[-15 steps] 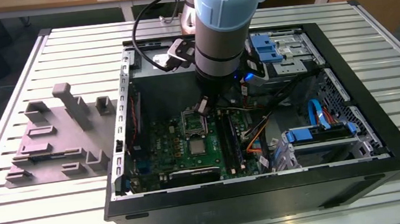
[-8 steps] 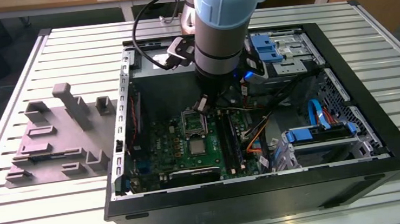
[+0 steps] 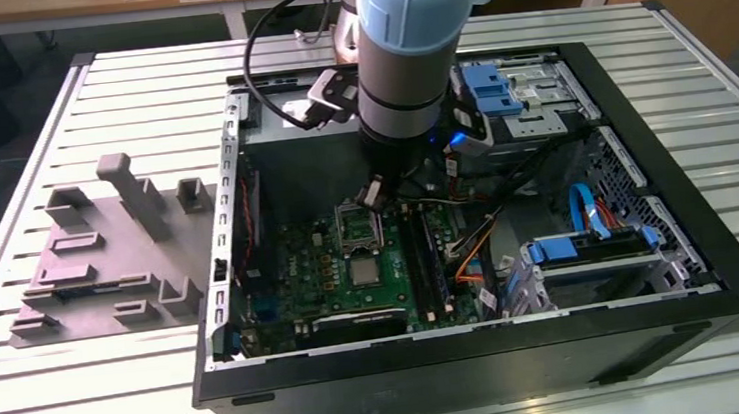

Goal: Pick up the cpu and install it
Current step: 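Close the cpu cover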

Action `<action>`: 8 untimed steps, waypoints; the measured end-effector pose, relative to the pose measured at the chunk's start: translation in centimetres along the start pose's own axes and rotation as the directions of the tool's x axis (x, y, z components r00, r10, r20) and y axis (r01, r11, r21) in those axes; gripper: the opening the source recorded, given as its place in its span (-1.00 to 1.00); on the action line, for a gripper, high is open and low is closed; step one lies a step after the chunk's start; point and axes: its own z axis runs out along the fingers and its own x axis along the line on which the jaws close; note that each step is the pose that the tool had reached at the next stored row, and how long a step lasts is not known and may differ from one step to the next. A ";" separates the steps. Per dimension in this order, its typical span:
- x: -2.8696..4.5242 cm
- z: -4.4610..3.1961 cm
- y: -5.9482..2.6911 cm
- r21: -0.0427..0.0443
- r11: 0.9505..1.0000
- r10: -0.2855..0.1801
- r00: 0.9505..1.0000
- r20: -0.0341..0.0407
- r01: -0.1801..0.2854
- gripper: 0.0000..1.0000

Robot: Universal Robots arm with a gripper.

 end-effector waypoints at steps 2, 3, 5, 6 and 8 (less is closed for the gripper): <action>0.02 0.01 0.02 0.005 1.000 0.000 1.000 -0.008 0.000 -0.79; 0.03 0.01 0.04 0.009 1.000 0.000 1.000 -0.013 0.000 -0.79; 0.05 0.00 0.06 0.015 1.000 0.001 1.000 -0.021 0.000 -0.79; 0.05 -0.01 0.07 0.017 1.000 0.001 1.000 -0.024 0.000 -0.79; 0.05 -0.06 0.09 0.021 1.000 0.001 1.000 -0.029 0.000 -0.79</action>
